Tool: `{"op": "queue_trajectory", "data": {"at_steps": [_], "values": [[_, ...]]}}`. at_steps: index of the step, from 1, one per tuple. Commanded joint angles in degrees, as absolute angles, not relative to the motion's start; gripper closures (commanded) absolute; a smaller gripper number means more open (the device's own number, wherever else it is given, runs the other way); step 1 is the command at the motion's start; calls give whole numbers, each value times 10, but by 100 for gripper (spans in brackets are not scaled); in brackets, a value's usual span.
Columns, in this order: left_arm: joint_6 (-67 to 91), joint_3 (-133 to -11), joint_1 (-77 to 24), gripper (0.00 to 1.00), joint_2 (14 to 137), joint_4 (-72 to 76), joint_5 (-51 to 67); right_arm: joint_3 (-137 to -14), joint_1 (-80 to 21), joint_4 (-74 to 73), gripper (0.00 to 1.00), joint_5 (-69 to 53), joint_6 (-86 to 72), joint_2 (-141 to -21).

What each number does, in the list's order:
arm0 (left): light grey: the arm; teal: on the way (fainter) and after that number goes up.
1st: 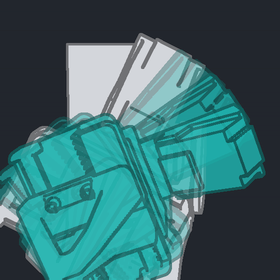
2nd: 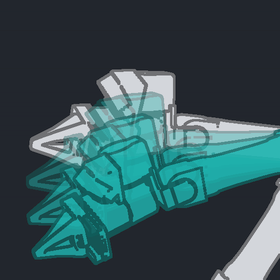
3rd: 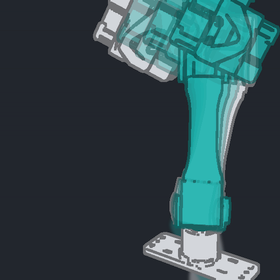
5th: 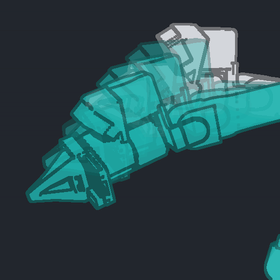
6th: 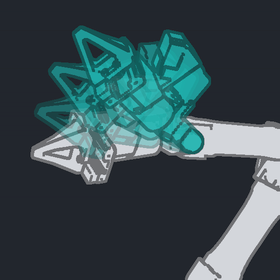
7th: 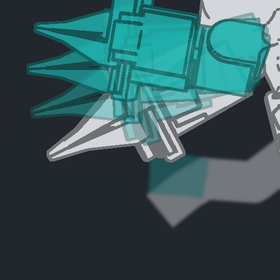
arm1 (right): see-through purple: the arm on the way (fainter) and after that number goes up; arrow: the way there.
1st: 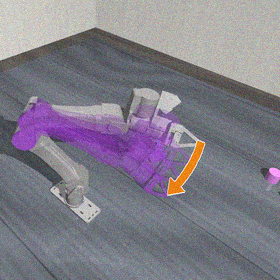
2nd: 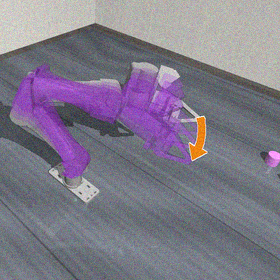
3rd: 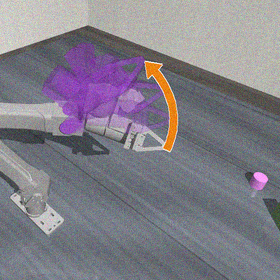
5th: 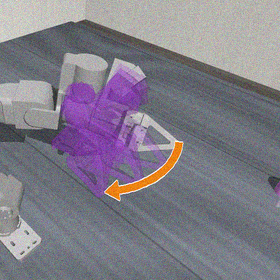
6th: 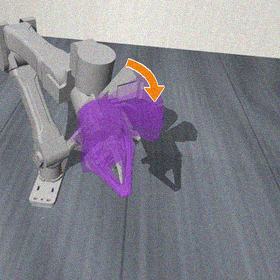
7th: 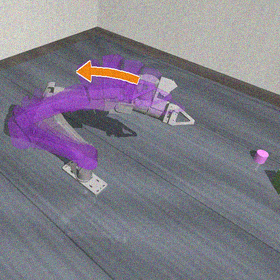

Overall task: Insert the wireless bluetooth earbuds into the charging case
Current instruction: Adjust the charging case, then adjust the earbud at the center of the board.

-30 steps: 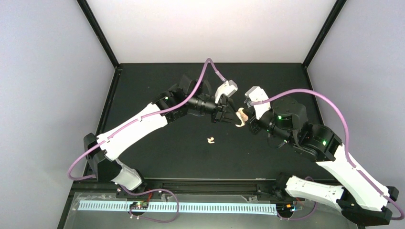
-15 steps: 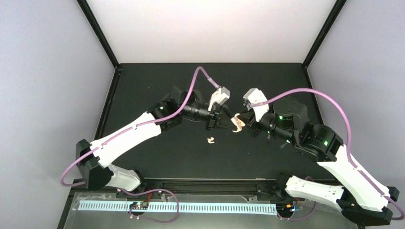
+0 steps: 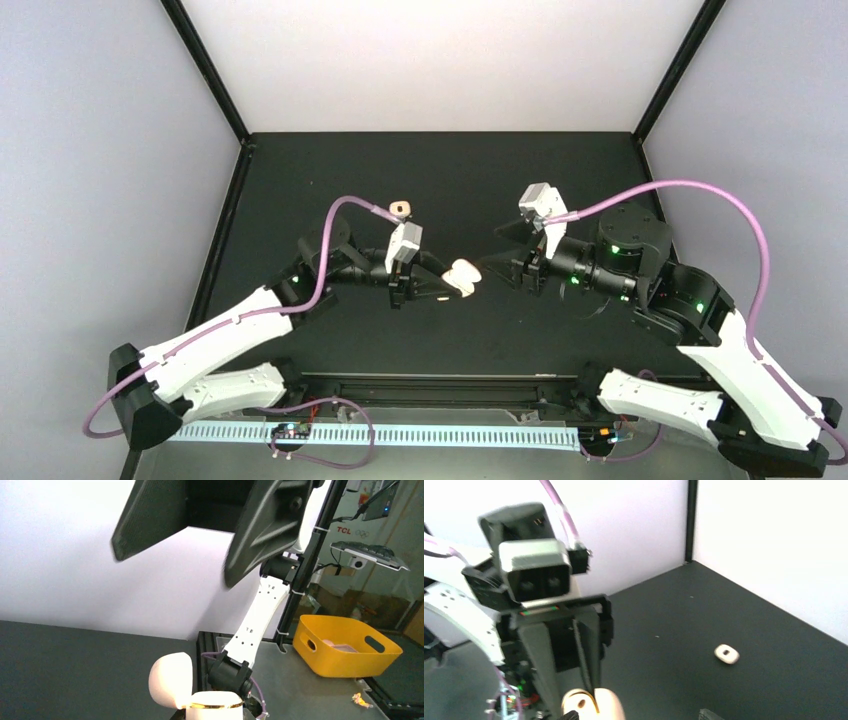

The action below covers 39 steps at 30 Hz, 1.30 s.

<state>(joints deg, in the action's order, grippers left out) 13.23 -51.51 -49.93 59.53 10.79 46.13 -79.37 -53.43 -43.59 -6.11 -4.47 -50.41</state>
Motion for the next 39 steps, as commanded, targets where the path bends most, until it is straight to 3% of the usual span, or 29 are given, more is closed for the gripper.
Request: {"op": "queue_trajectory", "data": {"at_steps": [1,6,12,19,26,29,39], "values": [[136,-470,-492,98,555,184,416,-776,-535,-373,37,-138,-76,-485],[153,-414,-474,98,501,225,387,-728,-535,-321,30,-152,-96,-459],[163,-337,-427,98,410,234,326,-615,-532,-276,30,-64,-153,-458],[194,-247,-346,98,298,259,305,-488,-498,-191,34,-81,-226,-560],[147,-153,-344,98,175,360,314,-478,-498,-158,40,-50,-246,-726],[142,-145,-344,99,148,373,336,-492,-490,-153,42,-12,-261,-778],[110,-184,-343,98,111,334,417,-486,-430,-101,46,-62,-274,-865]]}}
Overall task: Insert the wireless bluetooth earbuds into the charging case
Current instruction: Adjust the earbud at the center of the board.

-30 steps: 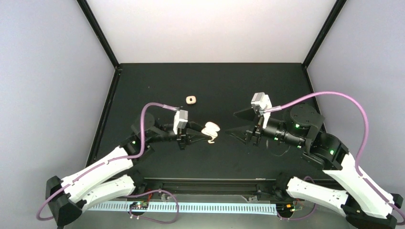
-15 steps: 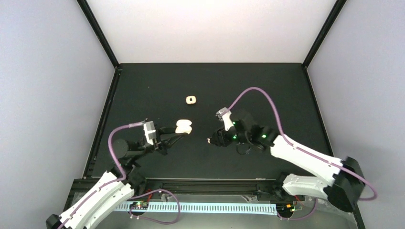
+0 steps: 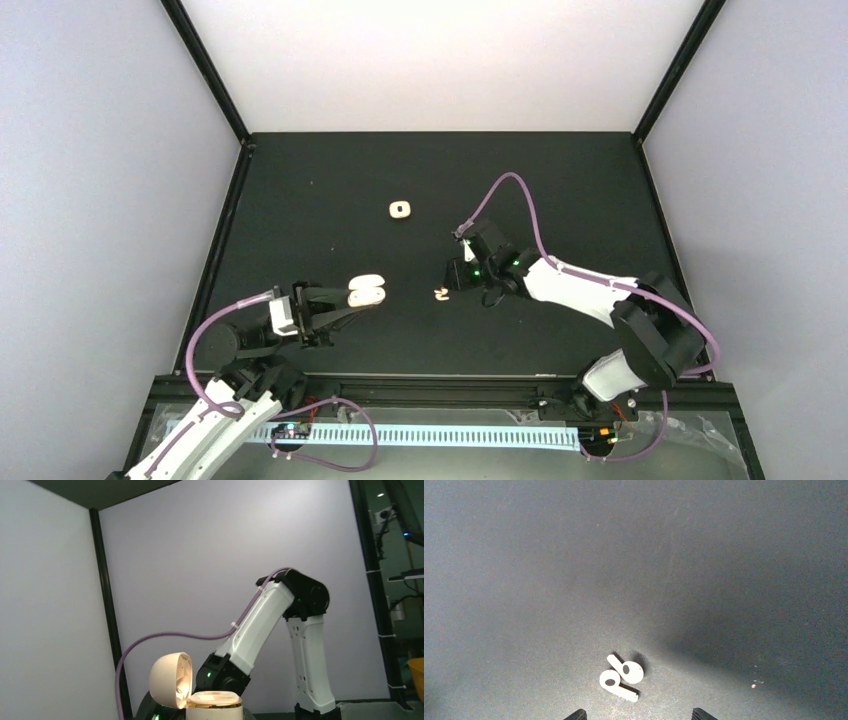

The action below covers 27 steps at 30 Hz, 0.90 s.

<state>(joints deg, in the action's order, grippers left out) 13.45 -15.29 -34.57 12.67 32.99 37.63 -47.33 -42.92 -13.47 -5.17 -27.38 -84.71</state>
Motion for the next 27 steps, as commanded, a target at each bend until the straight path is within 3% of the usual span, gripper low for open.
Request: {"op": "queue_trajectory", "data": {"at_steps": [1,9,27], "values": [[115,-184,-344,98,107,347,418,-487,-431,-100,46,-64,-274,-867],[156,-187,-344,98,103,437,401,-485,-431,-93,49,-57,-271,-881],[149,-186,-343,98,127,403,407,-527,-433,-122,67,-70,-246,-963]]}}
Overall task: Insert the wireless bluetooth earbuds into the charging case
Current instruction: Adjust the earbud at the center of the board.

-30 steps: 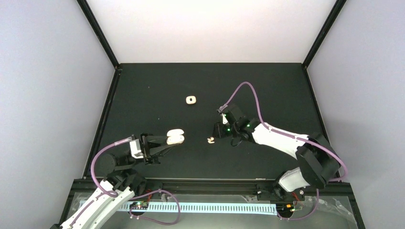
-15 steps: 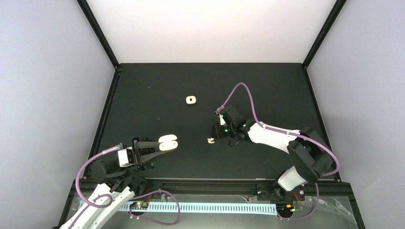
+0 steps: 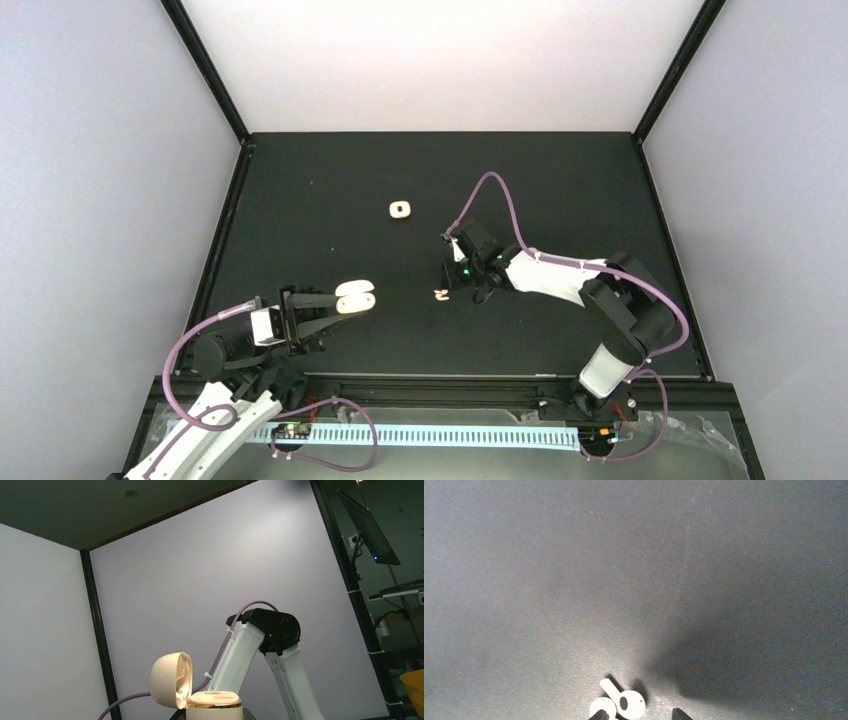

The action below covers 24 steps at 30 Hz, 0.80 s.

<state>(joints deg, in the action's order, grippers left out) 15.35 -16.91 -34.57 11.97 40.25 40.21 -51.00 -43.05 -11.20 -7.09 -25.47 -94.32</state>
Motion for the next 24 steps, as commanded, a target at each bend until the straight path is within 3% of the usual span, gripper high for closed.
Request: {"op": "queue_trajectory", "data": {"at_steps": [1,9,17,24], "values": [[147,-186,-344,98,126,399,407,-529,-434,-124,68,-69,-244,-966],[138,-185,-344,98,126,384,403,-545,-441,-137,67,-49,-241,-993],[124,-185,-344,98,123,360,397,-562,-441,-164,73,8,-243,-1009],[121,-182,-343,98,124,355,396,-558,-445,-159,70,-36,-228,-993]]}}
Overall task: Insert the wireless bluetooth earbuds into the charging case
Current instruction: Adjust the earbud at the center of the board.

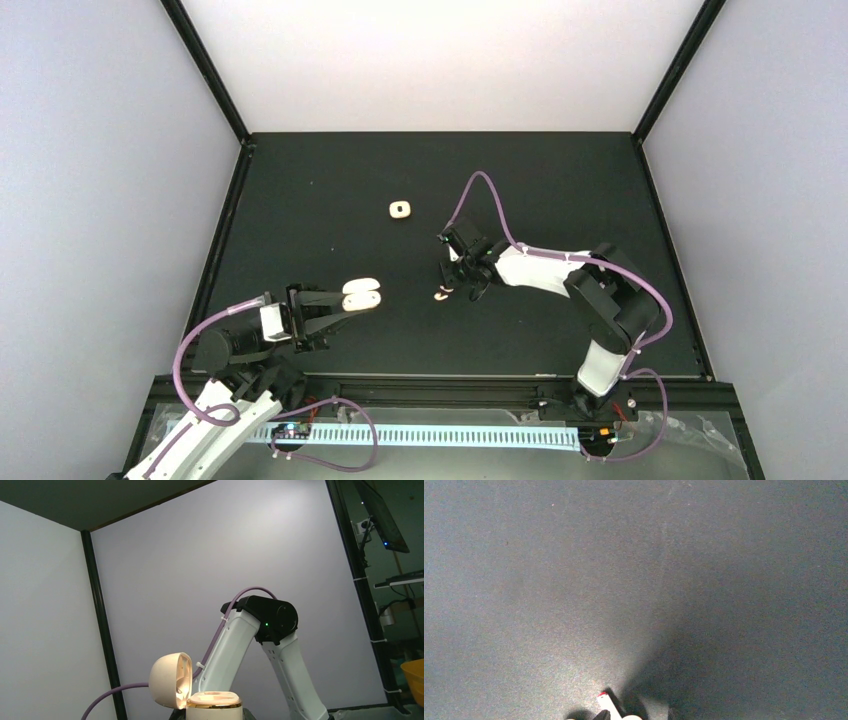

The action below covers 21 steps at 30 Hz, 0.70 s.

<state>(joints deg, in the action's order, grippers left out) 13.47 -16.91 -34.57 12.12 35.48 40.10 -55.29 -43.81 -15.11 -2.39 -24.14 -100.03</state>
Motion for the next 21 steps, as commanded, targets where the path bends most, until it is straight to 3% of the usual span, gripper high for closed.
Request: {"op": "queue_trajectory", "data": {"at_steps": [1,21], "values": [[122,-182,-344,98,125,358,396,-558,-447,-162,70,-36,-226,-992],[124,-182,-344,98,120,342,399,-563,-455,-193,90,2,-216,-990]]}}
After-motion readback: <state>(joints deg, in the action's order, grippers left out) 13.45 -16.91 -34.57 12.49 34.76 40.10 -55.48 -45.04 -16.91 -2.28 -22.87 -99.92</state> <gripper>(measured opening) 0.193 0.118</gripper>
